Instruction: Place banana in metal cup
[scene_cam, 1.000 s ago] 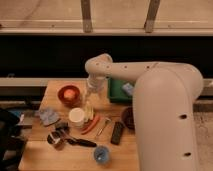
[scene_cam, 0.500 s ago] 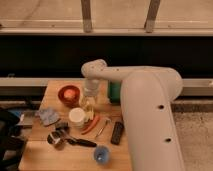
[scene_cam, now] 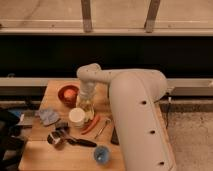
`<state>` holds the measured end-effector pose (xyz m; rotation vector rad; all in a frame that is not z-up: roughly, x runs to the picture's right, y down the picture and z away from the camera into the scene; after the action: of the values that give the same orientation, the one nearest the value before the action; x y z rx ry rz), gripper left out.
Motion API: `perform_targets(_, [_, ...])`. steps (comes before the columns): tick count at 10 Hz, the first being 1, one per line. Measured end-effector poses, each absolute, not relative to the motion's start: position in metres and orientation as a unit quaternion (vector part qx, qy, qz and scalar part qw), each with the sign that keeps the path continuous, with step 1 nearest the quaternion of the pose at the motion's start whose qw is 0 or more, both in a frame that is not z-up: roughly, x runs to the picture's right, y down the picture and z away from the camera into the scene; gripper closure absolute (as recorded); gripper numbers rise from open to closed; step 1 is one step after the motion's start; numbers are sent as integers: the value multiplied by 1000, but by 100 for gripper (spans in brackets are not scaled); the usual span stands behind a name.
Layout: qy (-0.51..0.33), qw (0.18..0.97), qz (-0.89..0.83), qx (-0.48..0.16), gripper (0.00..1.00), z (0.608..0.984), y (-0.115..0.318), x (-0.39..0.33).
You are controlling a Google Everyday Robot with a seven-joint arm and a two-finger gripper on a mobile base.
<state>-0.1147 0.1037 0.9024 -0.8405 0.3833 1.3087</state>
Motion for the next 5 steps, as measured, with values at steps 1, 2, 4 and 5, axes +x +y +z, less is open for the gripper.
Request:
perform_targets(1, [176, 694, 591, -372, 59, 904, 104, -112])
perform_targets(2, [180, 692, 595, -367, 69, 905, 104, -108])
perform_targets(4, [184, 689, 601, -361, 87, 903, 103, -101])
perform_targets(5, [184, 688, 604, -356, 94, 901, 100, -97])
